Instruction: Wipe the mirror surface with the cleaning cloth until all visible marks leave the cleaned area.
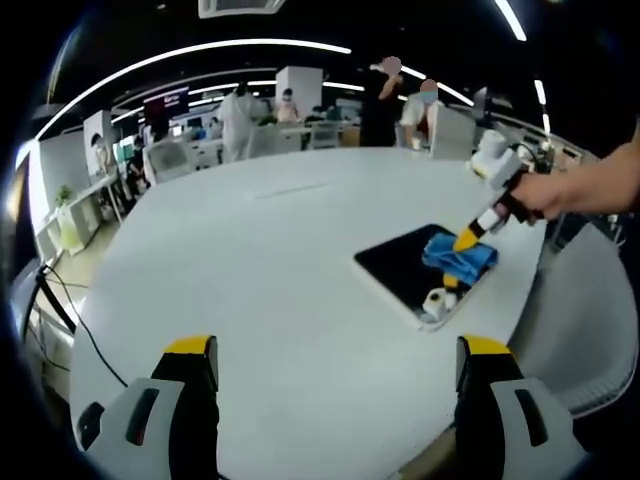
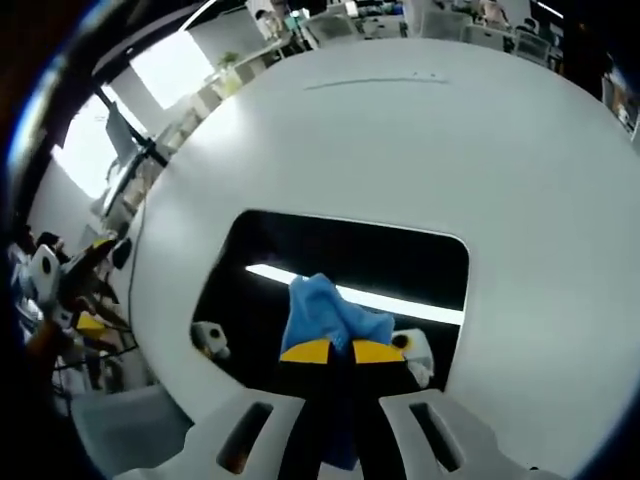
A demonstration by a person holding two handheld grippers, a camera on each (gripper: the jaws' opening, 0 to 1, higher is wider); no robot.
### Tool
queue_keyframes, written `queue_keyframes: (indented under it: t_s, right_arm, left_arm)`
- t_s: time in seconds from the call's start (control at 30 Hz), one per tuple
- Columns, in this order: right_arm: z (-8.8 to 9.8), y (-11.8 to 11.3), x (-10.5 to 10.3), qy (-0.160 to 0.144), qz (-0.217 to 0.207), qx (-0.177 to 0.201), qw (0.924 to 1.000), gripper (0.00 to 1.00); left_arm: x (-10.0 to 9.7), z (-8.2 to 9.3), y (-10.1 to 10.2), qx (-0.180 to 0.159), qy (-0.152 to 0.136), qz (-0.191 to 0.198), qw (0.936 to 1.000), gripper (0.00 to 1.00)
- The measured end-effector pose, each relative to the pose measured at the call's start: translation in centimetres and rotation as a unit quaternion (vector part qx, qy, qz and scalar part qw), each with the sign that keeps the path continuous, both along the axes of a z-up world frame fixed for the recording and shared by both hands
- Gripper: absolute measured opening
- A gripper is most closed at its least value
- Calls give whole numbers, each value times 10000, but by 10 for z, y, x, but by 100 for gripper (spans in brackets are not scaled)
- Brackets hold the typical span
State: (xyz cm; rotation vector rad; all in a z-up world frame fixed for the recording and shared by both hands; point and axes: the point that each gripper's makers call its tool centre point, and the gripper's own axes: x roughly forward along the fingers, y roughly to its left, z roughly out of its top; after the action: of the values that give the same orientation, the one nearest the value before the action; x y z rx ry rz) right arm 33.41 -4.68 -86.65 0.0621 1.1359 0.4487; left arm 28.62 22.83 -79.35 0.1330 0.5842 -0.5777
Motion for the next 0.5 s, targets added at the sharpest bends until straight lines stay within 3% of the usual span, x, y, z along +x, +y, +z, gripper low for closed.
queue_keyframes:
  t_s: [0.5]
  right_arm:
    - [1,-2,-27,176,-192,308,9992,0]
  left_arm:
    - [3,0,-9,10,-21,-105,9999,100]
